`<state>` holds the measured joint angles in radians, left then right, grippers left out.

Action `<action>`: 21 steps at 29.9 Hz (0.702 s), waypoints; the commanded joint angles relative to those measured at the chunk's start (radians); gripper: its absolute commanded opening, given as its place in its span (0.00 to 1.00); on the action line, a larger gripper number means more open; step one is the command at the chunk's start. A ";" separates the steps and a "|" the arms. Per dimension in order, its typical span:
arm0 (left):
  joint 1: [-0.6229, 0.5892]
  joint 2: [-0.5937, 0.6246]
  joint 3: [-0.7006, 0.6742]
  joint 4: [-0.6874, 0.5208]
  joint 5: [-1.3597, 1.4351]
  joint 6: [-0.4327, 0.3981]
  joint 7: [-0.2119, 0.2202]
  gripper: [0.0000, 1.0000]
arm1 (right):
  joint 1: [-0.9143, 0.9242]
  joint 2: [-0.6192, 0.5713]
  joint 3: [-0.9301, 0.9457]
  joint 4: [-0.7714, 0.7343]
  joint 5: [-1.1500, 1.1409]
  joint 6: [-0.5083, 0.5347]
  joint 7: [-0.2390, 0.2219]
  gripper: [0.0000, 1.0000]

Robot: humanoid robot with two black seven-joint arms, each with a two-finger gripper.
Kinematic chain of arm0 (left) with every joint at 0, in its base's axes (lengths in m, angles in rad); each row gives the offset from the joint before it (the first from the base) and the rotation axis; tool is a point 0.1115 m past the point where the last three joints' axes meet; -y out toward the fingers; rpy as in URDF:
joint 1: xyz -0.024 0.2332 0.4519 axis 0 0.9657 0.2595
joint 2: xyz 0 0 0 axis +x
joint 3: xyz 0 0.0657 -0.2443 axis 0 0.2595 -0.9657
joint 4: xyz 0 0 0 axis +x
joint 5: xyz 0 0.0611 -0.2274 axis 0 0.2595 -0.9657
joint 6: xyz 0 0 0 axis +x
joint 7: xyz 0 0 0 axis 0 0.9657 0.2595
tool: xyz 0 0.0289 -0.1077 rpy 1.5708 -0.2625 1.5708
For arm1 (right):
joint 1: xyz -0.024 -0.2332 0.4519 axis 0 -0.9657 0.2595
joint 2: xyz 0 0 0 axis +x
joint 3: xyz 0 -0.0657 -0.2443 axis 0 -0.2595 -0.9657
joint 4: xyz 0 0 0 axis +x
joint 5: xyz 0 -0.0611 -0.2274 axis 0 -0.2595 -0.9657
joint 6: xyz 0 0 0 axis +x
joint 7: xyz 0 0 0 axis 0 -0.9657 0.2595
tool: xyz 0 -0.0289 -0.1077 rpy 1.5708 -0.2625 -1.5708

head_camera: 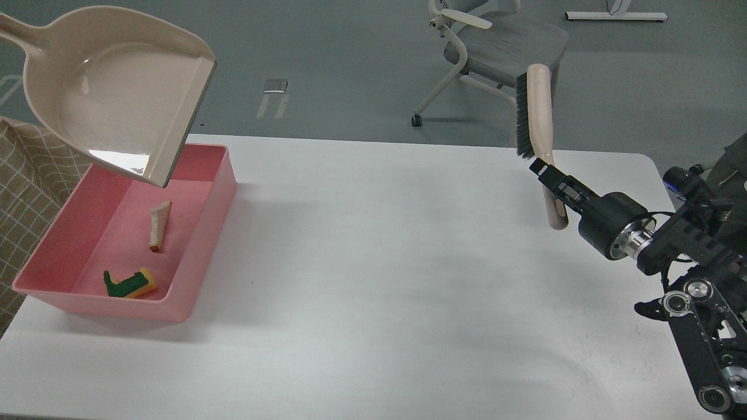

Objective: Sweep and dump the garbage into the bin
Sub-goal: 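Lift the emptied dustpan up and away from the bin, then swing the dustpan over the table and lower it beside the brush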

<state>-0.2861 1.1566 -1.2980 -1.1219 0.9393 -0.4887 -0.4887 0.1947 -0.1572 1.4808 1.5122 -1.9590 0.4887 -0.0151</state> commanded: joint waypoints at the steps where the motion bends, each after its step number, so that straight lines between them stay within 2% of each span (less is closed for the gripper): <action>1: 0.001 -0.006 0.006 -0.047 -0.001 0.000 0.000 0.01 | 0.000 0.001 0.001 0.000 0.000 0.000 0.000 0.25; 3: 0.005 -0.015 0.003 -0.073 -0.001 0.000 0.000 0.01 | -0.001 0.002 0.001 0.000 -0.001 0.000 0.000 0.25; 9: -0.005 -0.182 -0.007 -0.142 0.007 0.000 0.000 0.01 | 0.002 0.021 0.003 0.003 -0.001 0.000 0.000 0.25; 17: -0.001 -0.310 0.006 -0.223 0.015 0.002 0.000 0.01 | 0.012 0.019 0.001 0.006 0.000 0.000 0.000 0.25; 21: 0.005 -0.347 0.057 -0.225 0.076 0.053 0.000 0.01 | 0.012 0.013 0.001 0.010 0.003 0.000 -0.002 0.25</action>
<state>-0.2827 0.8368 -1.2812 -1.3448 0.9698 -0.4660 -0.4887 0.2069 -0.1402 1.4826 1.5200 -1.9594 0.4887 -0.0157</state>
